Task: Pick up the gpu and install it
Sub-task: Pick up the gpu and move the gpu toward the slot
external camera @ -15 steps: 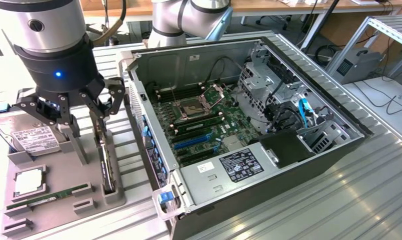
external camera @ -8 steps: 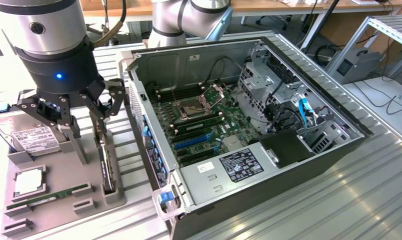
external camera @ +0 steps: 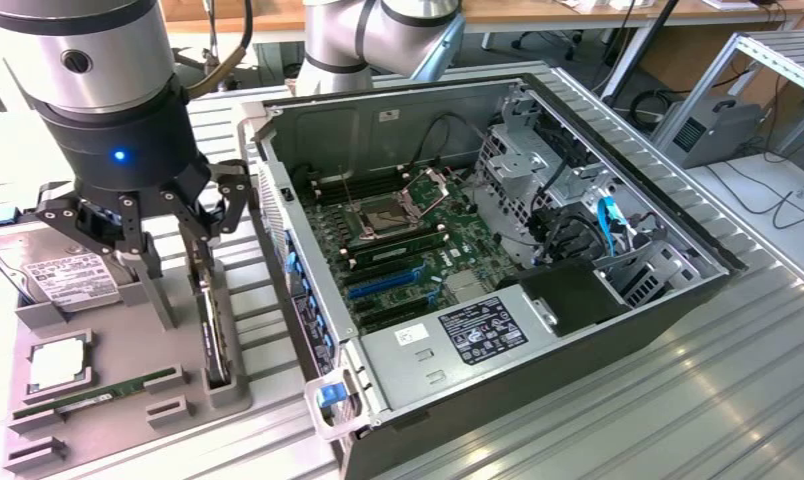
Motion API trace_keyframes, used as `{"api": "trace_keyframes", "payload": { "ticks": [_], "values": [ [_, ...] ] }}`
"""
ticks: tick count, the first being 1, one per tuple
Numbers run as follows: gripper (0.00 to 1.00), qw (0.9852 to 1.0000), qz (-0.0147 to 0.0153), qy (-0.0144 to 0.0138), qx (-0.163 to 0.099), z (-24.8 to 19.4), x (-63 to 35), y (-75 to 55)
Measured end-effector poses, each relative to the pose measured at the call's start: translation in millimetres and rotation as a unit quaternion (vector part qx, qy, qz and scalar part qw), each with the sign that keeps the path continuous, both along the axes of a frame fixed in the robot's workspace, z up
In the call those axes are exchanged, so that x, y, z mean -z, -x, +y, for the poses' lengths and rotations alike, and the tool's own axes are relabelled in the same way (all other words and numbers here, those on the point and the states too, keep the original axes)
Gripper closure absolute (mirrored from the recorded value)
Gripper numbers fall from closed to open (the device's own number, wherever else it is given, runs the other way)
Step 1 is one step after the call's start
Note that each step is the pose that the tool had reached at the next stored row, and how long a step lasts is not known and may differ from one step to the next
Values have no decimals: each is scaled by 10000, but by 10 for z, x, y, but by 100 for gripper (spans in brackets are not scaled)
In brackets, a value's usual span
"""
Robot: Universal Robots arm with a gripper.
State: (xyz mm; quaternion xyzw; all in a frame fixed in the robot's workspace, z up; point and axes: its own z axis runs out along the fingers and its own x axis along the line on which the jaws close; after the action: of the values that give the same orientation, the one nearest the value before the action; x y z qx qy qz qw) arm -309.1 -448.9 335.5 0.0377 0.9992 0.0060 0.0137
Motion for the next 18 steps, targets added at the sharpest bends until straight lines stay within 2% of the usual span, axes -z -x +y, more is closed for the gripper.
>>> {"api": "trace_keyframes", "payload": {
  "ticks": [18],
  "values": [
    [52,10000,0,0,0,0,56,3]
  ]
}}
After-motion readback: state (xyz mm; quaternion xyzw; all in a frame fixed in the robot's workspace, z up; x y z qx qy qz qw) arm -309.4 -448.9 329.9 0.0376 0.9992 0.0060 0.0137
